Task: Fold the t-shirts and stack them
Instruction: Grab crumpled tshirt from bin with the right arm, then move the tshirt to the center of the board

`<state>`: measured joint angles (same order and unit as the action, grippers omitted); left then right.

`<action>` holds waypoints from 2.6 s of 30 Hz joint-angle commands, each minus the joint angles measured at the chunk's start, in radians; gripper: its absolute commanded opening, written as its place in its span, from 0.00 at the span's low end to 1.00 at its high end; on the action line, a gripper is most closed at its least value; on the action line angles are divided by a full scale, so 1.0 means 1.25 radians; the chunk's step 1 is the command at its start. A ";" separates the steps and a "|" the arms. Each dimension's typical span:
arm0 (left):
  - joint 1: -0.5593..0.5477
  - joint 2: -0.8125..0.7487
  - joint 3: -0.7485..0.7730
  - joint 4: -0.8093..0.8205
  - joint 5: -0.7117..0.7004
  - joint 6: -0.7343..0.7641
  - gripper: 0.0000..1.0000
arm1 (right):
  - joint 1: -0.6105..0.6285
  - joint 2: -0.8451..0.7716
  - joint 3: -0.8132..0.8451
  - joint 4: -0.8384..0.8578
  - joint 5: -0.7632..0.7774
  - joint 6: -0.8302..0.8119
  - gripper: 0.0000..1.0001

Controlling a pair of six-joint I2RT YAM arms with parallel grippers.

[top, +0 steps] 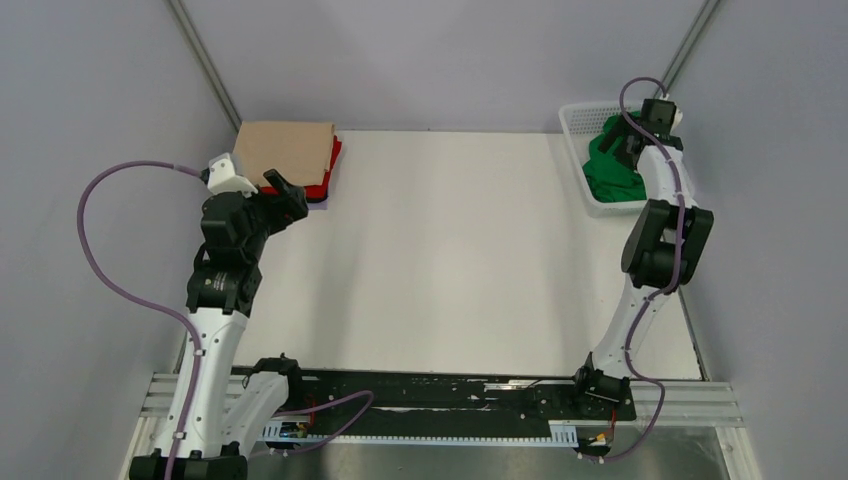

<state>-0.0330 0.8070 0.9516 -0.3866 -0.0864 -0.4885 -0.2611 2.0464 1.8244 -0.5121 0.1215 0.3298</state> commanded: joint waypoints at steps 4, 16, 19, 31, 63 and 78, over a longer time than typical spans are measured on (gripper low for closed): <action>0.001 0.013 -0.004 0.040 0.005 0.014 1.00 | -0.034 0.254 0.248 -0.120 0.007 -0.079 1.00; 0.001 0.062 0.009 0.045 -0.007 0.002 1.00 | -0.044 0.395 0.313 -0.184 -0.072 -0.066 0.29; 0.001 0.064 0.006 0.042 -0.010 -0.001 1.00 | -0.051 0.355 0.335 -0.184 -0.162 -0.096 0.04; 0.001 0.054 -0.012 -0.015 -0.048 -0.035 1.00 | -0.053 -0.037 0.214 -0.007 -0.326 -0.047 0.00; 0.001 0.148 -0.111 0.033 0.145 -0.084 1.00 | 0.536 -0.521 -0.547 0.111 -0.122 -0.270 1.00; -0.098 0.531 0.005 0.095 0.317 -0.100 1.00 | 0.470 -0.703 -0.772 0.191 -0.058 -0.039 1.00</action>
<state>-0.1112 1.4029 0.8848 -0.3206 0.2611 -0.6014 0.3347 1.2263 0.8879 -0.3134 0.0368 0.2176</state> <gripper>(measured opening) 0.998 0.998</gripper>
